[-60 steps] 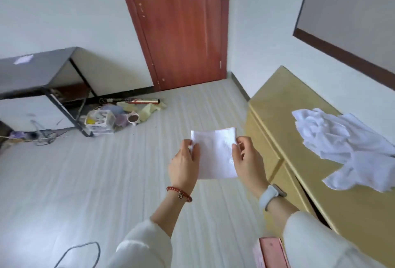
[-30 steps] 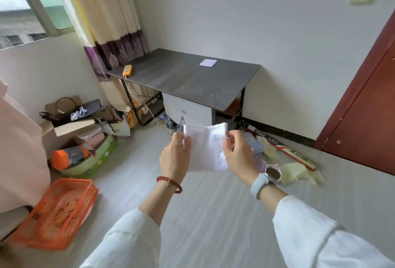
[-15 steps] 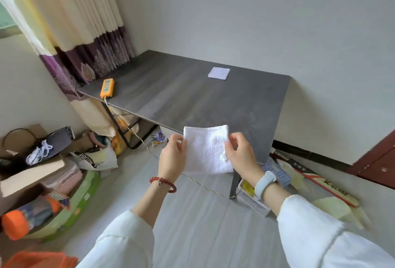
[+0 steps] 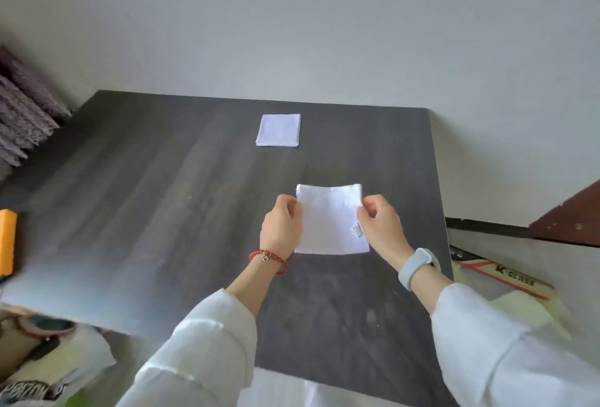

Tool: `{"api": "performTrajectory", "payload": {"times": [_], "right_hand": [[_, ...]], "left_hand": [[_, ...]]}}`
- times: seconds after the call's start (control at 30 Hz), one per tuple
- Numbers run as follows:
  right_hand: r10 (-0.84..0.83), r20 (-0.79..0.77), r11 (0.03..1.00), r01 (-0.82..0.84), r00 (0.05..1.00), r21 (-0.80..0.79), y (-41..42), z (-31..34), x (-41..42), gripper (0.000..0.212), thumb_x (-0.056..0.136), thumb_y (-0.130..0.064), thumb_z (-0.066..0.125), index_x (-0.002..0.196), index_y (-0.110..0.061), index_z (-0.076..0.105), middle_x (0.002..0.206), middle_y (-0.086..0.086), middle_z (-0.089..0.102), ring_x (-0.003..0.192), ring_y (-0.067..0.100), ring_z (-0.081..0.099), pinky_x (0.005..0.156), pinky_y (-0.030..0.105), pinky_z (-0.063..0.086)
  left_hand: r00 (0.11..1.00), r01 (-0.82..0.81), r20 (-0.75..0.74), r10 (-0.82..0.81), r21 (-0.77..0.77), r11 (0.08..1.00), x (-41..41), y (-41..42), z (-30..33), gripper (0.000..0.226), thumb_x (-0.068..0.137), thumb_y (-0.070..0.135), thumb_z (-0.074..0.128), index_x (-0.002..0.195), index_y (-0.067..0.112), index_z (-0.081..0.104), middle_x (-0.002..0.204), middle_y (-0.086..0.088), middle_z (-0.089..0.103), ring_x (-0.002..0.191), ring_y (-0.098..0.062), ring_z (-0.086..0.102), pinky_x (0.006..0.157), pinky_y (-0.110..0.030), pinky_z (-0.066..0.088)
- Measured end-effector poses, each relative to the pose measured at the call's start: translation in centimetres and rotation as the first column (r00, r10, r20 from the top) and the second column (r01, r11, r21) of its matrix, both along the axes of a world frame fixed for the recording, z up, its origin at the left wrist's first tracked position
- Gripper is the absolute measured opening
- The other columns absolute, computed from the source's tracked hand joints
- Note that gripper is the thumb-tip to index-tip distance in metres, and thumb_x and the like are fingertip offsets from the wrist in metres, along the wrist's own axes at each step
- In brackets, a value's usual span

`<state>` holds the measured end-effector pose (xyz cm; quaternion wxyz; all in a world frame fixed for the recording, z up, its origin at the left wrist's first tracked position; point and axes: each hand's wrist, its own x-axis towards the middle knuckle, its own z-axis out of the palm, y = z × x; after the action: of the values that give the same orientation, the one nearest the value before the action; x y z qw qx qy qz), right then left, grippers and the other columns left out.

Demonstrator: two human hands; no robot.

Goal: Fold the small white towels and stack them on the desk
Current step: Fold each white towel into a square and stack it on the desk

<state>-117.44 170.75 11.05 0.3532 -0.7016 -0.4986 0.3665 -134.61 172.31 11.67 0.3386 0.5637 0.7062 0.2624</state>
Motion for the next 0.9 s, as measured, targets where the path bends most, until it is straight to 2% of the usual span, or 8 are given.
{"api": "performTrajectory", "payload": {"times": [0.17, 0.3, 0.43, 0.53, 0.63, 0.67, 0.8, 0.9], "right_hand": [[-0.088, 0.034, 0.995, 0.090, 0.996, -0.042, 13.9, -3.0, 1.1, 0.016, 0.092, -0.016, 0.043, 0.103, -0.009, 0.052, 0.092, 0.001, 0.058, 0.088, 0.023, 0.055, 0.075, 0.032, 0.042], [-0.132, 0.073, 0.990, 0.134, 0.989, -0.032, 22.3, -5.8, 2.1, 0.018, 0.093, -0.019, 0.043, 0.107, -0.010, 0.051, 0.095, 0.000, 0.057, 0.090, 0.022, 0.055, 0.079, 0.034, 0.043], [-0.151, 0.151, 0.986, 0.160, 0.977, -0.049, 27.8, -8.0, 2.8, 0.020, 0.094, -0.019, 0.042, 0.110, -0.010, 0.051, 0.098, 0.000, 0.057, 0.086, 0.019, 0.050, 0.074, 0.029, 0.037], [-0.136, 0.364, 0.984, 0.168, 0.922, -0.059, 29.4, -9.5, 2.9, 0.024, 0.094, -0.018, 0.042, 0.116, -0.012, 0.049, 0.110, 0.005, 0.057, 0.098, 0.024, 0.051, 0.077, 0.035, 0.043], [-0.028, 0.715, 0.999, 0.004, 0.698, 0.036, 29.1, -11.0, 3.0, 0.037, 0.092, -0.018, 0.042, 0.127, -0.010, 0.049, 0.127, 0.008, 0.052, 0.114, 0.028, 0.051, 0.084, 0.040, 0.045], [0.026, 0.782, 0.998, -0.065, 0.622, 0.018, 29.0, -11.4, 2.9, 0.040, 0.091, -0.021, 0.037, 0.127, -0.010, 0.050, 0.131, 0.007, 0.052, 0.117, 0.027, 0.052, 0.086, 0.042, 0.046], [0.275, 0.810, 0.961, -0.133, 0.519, -0.241, 28.9, -12.0, 2.8, 0.054, 0.091, -0.031, 0.018, 0.134, -0.010, 0.045, 0.145, 0.003, 0.040, 0.131, 0.024, 0.042, 0.099, 0.057, 0.036], [0.374, 0.787, 0.927, -0.170, 0.490, -0.335, 29.0, -11.3, 3.0, 0.053, 0.099, -0.035, 0.016, 0.147, -0.016, 0.008, 0.157, -0.002, 0.001, 0.144, 0.021, 0.005, 0.113, 0.053, 0.010]], "left_hand": [[0.996, 0.071, -0.057, -0.073, -0.035, 0.997, 1.5, 14.9, -2.7, 0.018, 0.094, 0.027, 0.038, 0.103, 0.016, 0.050, 0.079, 0.003, 0.056, 0.076, -0.025, 0.055, 0.070, -0.034, 0.047], [0.986, 0.125, -0.114, -0.125, -0.007, 0.992, 3.0, 23.7, -5.3, 0.021, 0.096, 0.029, 0.038, 0.106, 0.015, 0.049, 0.090, 0.000, 0.060, 0.082, -0.025, 0.056, 0.073, -0.034, 0.046], [0.941, 0.173, -0.296, -0.160, 0.018, 0.985, 4.6, 29.6, -7.9, 0.024, 0.097, 0.028, 0.034, 0.104, 0.011, 0.050, 0.088, -0.007, 0.064, 0.083, -0.030, 0.058, 0.070, -0.036, 0.047], [0.844, 0.254, -0.507, -0.178, 0.085, 0.963, 5.0, 31.5, -9.7, 0.022, 0.094, 0.022, 0.040, 0.104, 0.008, 0.054, 0.091, -0.008, 0.061, 0.091, -0.029, 0.052, 0.071, -0.037, 0.039], [0.680, 0.454, -0.707, -0.192, 0.201, 0.868, 4.5, 31.6, -11.0, 0.038, 0.088, 0.027, 0.048, 0.120, 0.009, 0.053, 0.117, -0.006, 0.059, 0.102, -0.027, 0.054, 0.076, -0.038, 0.042], [0.600, 0.533, -0.752, -0.272, 0.123, 0.837, 4.3, 31.5, -11.2, 0.045, 0.091, 0.031, 0.041, 0.131, 0.010, 0.045, 0.133, -0.004, 0.050, 0.116, -0.026, 0.048, 0.085, -0.040, 0.040], [0.460, 0.581, -0.754, -0.469, -0.144, 0.801, 3.5, 31.4, -12.0, 0.058, 0.097, 0.044, 0.013, 0.147, 0.015, 0.004, 0.156, 0.002, 0.004, 0.143, -0.025, -0.002, 0.111, -0.050, 0.008], [0.401, 0.582, -0.778, -0.485, -0.193, 0.790, 3.5, 31.5, -11.1, 0.062, 0.096, 0.049, 0.011, 0.147, 0.015, 0.001, 0.156, 0.001, 0.000, 0.142, -0.027, -0.012, 0.111, -0.054, -0.009]]}}
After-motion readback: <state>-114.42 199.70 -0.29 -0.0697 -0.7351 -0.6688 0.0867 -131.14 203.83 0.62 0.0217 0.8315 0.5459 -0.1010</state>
